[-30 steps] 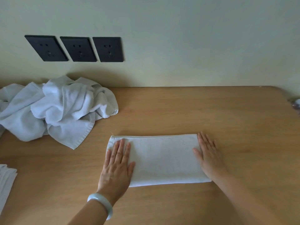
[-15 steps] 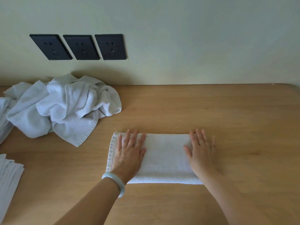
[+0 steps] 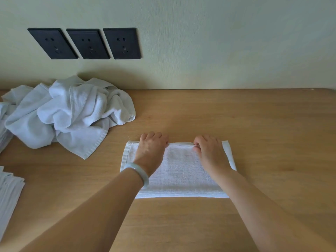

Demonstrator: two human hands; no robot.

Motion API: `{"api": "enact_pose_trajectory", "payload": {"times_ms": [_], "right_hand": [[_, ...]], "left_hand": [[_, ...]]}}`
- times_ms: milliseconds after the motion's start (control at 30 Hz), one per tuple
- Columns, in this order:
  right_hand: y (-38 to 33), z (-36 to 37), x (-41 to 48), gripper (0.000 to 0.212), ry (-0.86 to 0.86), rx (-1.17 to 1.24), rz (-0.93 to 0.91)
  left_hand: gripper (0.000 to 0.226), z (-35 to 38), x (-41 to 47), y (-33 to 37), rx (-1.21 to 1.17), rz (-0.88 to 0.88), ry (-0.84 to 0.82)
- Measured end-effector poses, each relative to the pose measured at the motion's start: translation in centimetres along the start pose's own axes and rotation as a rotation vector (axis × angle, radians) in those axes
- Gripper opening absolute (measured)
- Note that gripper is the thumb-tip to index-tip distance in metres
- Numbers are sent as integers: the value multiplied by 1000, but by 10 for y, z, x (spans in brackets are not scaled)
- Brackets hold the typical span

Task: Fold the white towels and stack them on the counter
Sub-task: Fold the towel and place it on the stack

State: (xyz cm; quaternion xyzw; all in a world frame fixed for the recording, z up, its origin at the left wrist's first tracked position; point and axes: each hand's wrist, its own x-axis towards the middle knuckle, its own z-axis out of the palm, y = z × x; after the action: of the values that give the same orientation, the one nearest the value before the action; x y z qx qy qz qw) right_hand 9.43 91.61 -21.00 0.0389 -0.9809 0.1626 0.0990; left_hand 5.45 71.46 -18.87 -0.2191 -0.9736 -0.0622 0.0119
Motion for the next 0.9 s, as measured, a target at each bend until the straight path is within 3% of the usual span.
{"api": "enact_pose_trajectory", "payload": {"times_ms": [133,233,300,467,567,633,700,800,900], "right_hand": [[-11,3,-9,27,90,-126,39],[-26,11,-29,42,-59,-79,-189],[-17,18,-41,51,-173,-120,-172],[18,5,-48,62,-140,-148,306],[22,-17,-49,45,-23,222,418],[27,-43,-59,46,49,591,675],[36,-66,-72,42,90,793,976],[42,-82,-67,33,23,1053,1252],[32,-94,-42,19,-118,1243,1334]], "left_hand": [[29,3,-11,7,25,-35,95],[37,14,-36,20,25,112,73],[50,24,-54,17,7,109,-56],[60,26,-77,-16,-66,-211,-103],[62,5,-92,-18,-135,-410,-137],[63,-19,-102,-17,-261,-666,-156],[58,-36,-108,-19,-434,-904,-182],[55,-39,-105,-29,-697,-1118,-253],[55,-34,-100,-35,-1060,-1292,-241]]}}
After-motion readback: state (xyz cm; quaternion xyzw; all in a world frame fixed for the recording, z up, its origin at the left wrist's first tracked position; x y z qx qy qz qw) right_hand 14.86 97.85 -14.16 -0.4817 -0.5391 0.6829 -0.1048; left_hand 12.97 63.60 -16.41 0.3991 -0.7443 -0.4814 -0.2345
